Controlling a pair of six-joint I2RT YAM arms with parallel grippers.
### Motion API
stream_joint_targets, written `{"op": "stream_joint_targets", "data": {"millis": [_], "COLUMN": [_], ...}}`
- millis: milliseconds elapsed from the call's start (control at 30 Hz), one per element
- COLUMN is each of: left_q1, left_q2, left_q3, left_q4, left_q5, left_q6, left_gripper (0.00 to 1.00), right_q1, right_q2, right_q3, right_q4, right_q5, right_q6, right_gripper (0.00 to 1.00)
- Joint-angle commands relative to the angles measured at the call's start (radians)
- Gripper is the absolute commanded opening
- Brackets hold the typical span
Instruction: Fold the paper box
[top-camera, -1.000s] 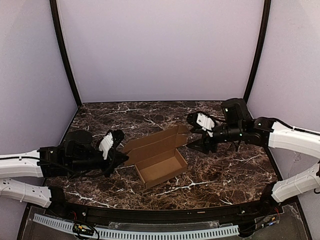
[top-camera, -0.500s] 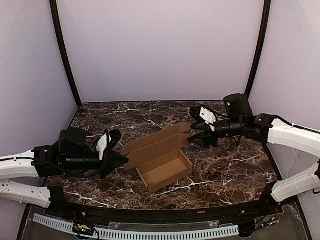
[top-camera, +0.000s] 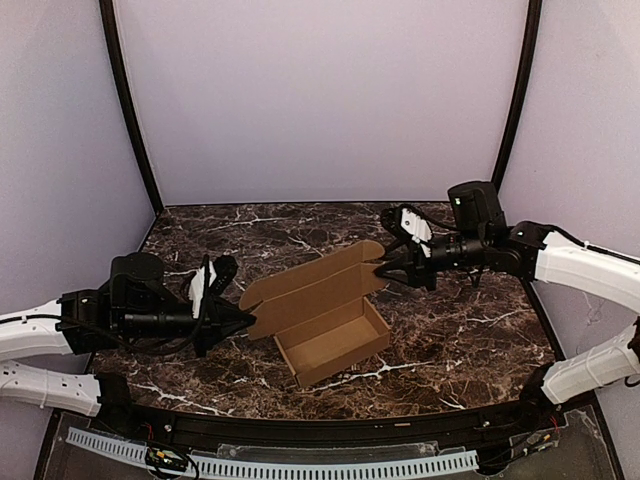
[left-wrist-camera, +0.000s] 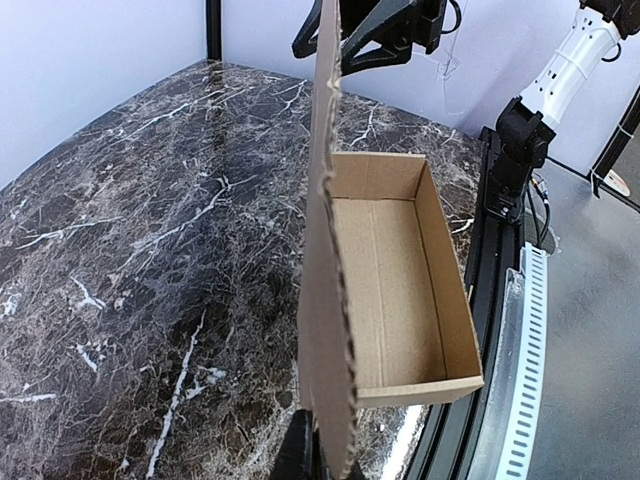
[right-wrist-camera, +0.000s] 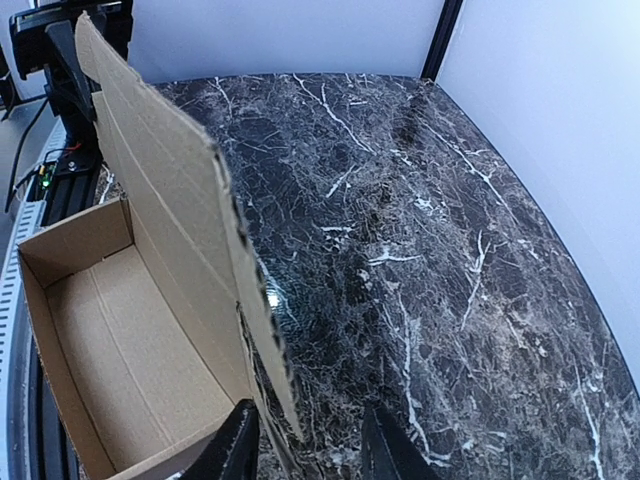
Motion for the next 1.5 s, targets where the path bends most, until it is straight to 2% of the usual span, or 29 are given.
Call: {"op": "stream_joint_targets", "data": {"millis": [0, 333, 533, 600, 867, 1067, 1467], "left_q1": [0.004, 0.005, 0.004, 0.004, 0.005, 0.005, 0.004], "left_q2": [-0.015, -0.017, 0.013, 0.042, 0.209, 0.288, 0.323], "left_q3": [0.017, 0.015, 0.029, 0.042, 0.106, 0.161, 0.199], "left_q4": [-0.007, -0.008, 0.000, -0.005, 0.034, 0.031, 0.034], "left_q5": [0.015, -0.001, -0.070, -0.129, -0.288, -0.419, -0.526], "left_q6": [-0.002, -0.005, -0.032, -0.050, -0.174, -0.251, -0.398], "left_gripper": [0.01, 0.01, 0.01, 0.01, 0.01, 0.01, 0.01], "right_q1": [-0.004, -0.005, 0.006, 0.035, 0.283, 0.389, 0.480], "right_q2": [0.001, -0.009, -0.015, -0.020, -0.002, 0.059, 0.156], "right_q3": [0.023, 0.037, 0.022, 0.006, -0.038, 0.004, 0.024], "right_q4": [-0.026, -0.055, -0.027, 0.011, 0.199, 0.230, 0.310], "right_q5": [-0.046, -0.068, -0.065, -0.007, 0.434, 0.745, 1.084], "right_q6": [0.008, 0.005, 0.044, 0.083, 0.232, 0.308, 0.488], "right_gripper": [0.31, 0.00, 0.00, 0.00, 0.00, 0.00, 0.00]}}
